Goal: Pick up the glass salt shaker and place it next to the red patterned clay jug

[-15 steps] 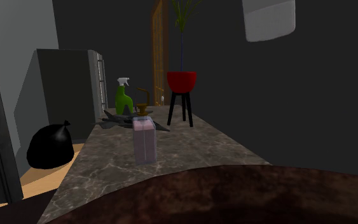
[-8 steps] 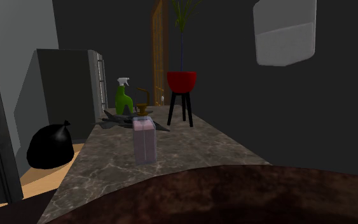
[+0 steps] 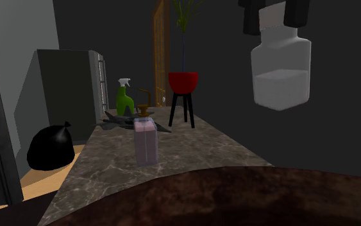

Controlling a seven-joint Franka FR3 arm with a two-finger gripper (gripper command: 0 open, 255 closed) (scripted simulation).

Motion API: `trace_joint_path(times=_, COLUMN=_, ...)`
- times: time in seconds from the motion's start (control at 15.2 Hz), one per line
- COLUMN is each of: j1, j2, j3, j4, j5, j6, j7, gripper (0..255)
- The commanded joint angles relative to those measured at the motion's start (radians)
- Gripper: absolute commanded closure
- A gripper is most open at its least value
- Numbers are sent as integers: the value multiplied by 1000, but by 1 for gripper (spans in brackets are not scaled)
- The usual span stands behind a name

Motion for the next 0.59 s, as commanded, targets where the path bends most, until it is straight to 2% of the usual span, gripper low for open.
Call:
trace_joint_path(times=0.0, j1=0, j2=-6, j3=1, j4=-34, j5=-2, j6=29, j7=1, gripper=255)
trace_joint_path(times=0.53, j1=1, j2=-20, j3=1, j4=-157, j5=-7, j6=139, j7=5, gripper=255)
